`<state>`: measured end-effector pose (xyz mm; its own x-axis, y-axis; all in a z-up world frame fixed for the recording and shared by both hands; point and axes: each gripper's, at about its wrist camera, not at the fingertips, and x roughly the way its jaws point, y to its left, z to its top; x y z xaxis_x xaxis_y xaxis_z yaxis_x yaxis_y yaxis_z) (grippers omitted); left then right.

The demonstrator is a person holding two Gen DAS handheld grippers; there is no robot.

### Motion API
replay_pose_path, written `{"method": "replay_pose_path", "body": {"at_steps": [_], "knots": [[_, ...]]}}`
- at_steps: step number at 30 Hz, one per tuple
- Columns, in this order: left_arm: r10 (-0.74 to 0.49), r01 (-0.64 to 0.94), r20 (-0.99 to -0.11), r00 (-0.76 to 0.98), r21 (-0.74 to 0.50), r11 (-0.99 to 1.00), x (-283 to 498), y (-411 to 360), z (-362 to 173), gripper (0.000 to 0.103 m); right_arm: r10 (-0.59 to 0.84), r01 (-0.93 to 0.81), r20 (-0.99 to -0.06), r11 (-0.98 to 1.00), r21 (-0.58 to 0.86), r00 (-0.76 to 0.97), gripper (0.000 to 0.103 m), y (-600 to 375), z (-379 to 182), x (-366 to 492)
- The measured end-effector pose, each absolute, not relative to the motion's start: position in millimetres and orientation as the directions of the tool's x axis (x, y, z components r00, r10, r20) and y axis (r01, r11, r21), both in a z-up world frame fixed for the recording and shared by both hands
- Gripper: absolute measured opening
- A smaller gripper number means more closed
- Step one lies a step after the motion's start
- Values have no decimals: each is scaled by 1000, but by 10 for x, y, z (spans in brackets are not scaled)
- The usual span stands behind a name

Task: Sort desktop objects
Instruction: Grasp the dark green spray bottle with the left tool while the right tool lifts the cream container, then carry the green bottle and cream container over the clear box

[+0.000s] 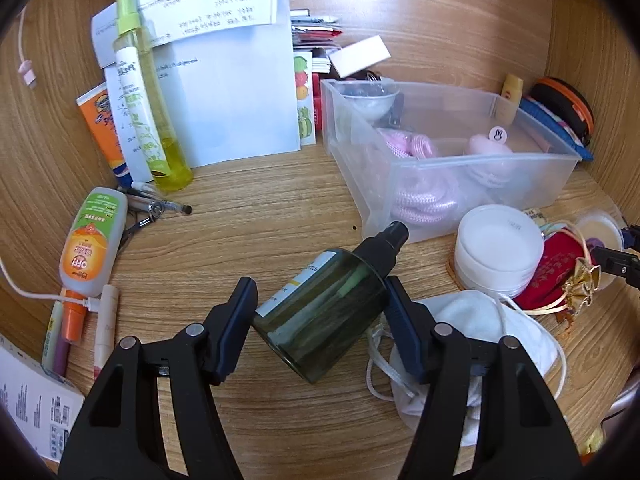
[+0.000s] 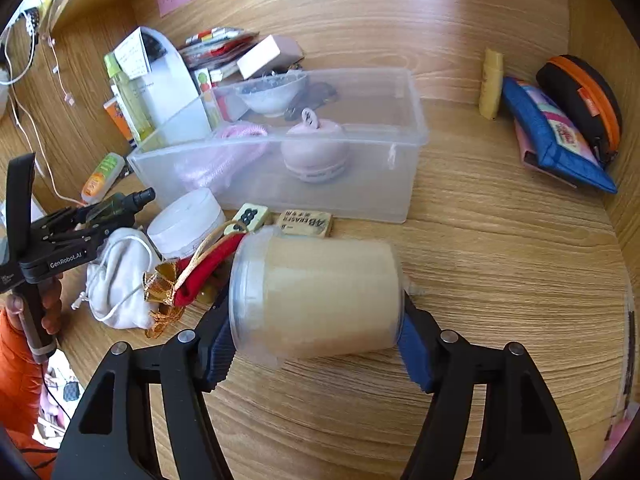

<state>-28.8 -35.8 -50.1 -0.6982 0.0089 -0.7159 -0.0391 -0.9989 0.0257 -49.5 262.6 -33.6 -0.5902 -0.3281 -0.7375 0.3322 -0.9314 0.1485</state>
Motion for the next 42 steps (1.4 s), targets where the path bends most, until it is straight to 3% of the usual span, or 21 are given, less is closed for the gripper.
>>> {"method": "replay_pose_path", "body": {"at_steps": [20,31,42], "knots": [[51,-47,-575,-817,-22,-999,-98,-198,181,64,-299,319,-636,-944,88,-712,64,2794,193,-458],[87,-66,-549,-831,-58,-996,-327,-98,346,64,-344,338,-543,-934,114,-766,64,2818,615,-733],[103,-85,-532,-841,-58,-995,-593,51,502,64,-376,367,-541,-921,130,-752,64,2731,685,-1128]]}}
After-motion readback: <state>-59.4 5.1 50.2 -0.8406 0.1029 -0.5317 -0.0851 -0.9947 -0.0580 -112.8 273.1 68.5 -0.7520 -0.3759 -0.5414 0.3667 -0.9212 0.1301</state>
